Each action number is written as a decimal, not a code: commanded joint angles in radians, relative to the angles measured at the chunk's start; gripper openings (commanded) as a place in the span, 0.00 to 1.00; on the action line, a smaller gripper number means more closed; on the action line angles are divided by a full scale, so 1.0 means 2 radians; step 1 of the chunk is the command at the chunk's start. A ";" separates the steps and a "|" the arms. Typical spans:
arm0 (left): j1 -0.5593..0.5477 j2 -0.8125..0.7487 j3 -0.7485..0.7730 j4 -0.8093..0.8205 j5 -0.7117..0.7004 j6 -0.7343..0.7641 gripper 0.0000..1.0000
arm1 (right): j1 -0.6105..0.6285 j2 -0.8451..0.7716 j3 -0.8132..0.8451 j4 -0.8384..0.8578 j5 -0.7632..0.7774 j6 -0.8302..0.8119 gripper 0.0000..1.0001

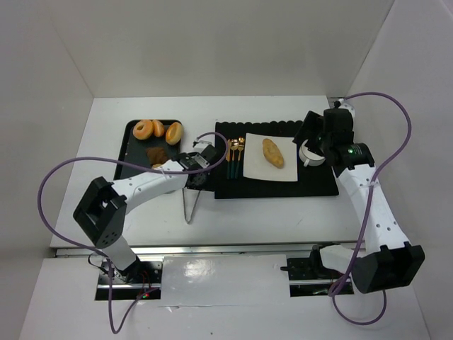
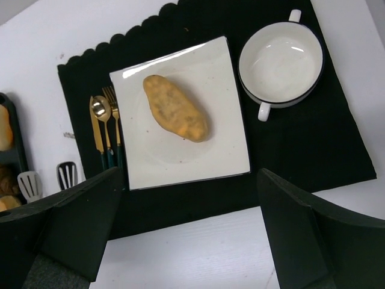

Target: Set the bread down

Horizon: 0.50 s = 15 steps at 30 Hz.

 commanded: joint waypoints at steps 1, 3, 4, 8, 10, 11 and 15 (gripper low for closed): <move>0.001 -0.028 0.049 -0.027 -0.019 0.004 0.94 | -0.003 0.022 0.010 -0.009 -0.001 0.001 0.99; 0.001 -0.040 0.082 -0.048 -0.023 0.015 0.98 | -0.003 0.031 0.020 -0.021 0.011 0.001 0.99; 0.005 -0.046 0.092 -0.048 -0.023 0.030 0.98 | -0.003 0.031 0.020 -0.021 0.016 0.001 0.99; 0.029 -0.092 0.139 -0.074 -0.010 0.042 0.98 | -0.003 0.042 0.010 -0.025 0.024 0.005 0.99; 0.046 -0.116 0.139 -0.068 0.000 0.048 0.98 | -0.003 0.042 0.005 -0.025 0.024 0.005 0.99; 0.059 -0.130 0.139 -0.062 0.000 0.053 0.98 | -0.003 0.042 0.005 -0.025 0.028 0.005 0.99; 0.087 -0.207 0.087 -0.006 -0.013 0.066 0.98 | -0.003 0.037 -0.014 -0.025 0.041 0.005 0.99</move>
